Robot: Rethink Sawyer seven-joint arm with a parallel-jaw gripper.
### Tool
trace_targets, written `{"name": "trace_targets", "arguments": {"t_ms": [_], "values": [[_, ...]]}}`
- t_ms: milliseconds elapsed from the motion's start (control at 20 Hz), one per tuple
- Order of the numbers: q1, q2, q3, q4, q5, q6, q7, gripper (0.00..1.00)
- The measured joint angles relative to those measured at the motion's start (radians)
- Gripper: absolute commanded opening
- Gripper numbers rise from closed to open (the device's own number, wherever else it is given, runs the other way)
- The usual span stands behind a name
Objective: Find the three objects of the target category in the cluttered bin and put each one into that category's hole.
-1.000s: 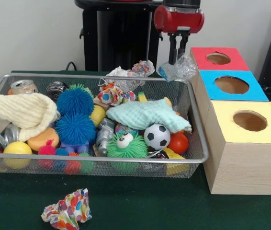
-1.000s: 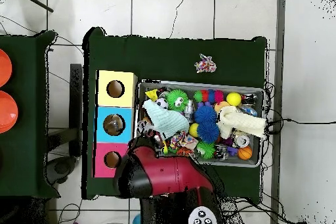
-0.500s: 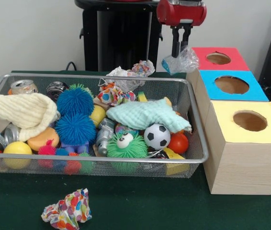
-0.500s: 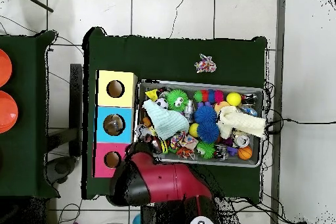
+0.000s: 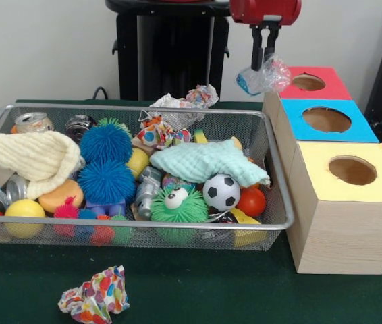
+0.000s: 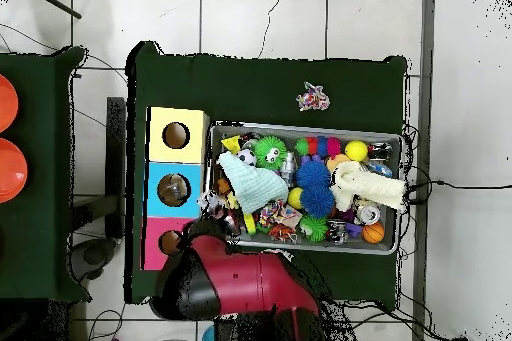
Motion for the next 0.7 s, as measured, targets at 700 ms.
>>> {"name": "trace_targets", "arguments": {"t_ms": [700], "values": [[0.082, -0.017, -0.011, 0.001, 0.026, 0.028, 0.000, 0.00]]}}
